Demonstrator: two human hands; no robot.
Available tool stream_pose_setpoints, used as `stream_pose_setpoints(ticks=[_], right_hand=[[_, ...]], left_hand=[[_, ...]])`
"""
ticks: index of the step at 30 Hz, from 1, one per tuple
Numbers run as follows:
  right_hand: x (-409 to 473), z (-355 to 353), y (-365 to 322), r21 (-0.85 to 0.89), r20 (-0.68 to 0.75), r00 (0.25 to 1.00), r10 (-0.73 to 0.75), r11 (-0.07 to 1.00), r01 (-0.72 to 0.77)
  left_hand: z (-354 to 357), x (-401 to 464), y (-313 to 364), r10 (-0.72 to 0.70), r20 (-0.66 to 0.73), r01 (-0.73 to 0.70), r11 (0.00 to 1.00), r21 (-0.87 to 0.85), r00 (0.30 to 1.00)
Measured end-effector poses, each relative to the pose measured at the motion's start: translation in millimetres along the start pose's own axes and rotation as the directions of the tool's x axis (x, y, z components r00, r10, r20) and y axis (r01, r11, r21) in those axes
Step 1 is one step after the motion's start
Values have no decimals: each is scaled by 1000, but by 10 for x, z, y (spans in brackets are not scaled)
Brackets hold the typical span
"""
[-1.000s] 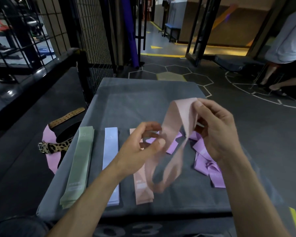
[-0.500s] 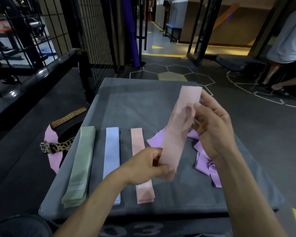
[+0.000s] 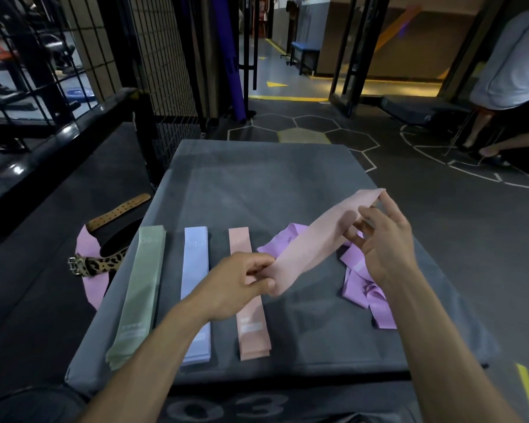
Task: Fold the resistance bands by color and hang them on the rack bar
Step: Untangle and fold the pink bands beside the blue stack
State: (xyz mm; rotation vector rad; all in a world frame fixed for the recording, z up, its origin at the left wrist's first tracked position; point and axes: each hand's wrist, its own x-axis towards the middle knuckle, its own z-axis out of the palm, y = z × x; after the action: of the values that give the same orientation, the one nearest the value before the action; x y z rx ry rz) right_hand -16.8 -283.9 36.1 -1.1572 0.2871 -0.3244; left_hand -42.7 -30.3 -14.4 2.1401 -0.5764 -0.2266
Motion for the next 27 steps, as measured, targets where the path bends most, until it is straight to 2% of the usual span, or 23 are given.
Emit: stream_pose_setpoints(ticks=[3,6,9,12,15,19,21,23,24,25,26,27], right_hand=[[7,-54,24,-45,-13,1000,28,999,-29],[46,-139,60,-58,-39,995,89,994,-92],[119,-255,142,-172,-53,982,180,967,-186],[168,-361,218,-255,-81,963,257,929,-269],[175,-415,258,-355,-88,957,278,889,-291],[172,-464,294,-560,-104,932,346,754,-343],[178,-487,302,-717,-108,915,389,606,-343],[163,-480,303,-888,-100,924,369,386,-251],[153,-460,300,-944,-59,949,310,292,-154],[138,-443,294,-969,17,974,226,245,-40],[102,-416,280,-962,123,983,135,260,85],[50,-364,256,-913,238,970,55,352,204]], left_hand=[[20,29,13,11,-38,-12,1000,-22,999],[33,48,77,0,-50,-11,975,-223,999],[25,40,193,35,-21,-40,920,-390,999],[45,55,269,61,-3,-56,908,-415,998],[103,78,319,95,-25,-97,917,-388,995],[158,145,378,113,-112,-145,928,-344,987],[174,183,388,121,-148,-162,938,-307,981],[183,199,403,134,-188,-175,959,-224,973],[185,206,410,143,-214,-182,967,-178,966],[187,216,409,147,-242,-185,972,-143,959],[182,224,414,146,-263,-182,976,-118,954],[173,237,413,144,-279,-178,979,-100,949]])
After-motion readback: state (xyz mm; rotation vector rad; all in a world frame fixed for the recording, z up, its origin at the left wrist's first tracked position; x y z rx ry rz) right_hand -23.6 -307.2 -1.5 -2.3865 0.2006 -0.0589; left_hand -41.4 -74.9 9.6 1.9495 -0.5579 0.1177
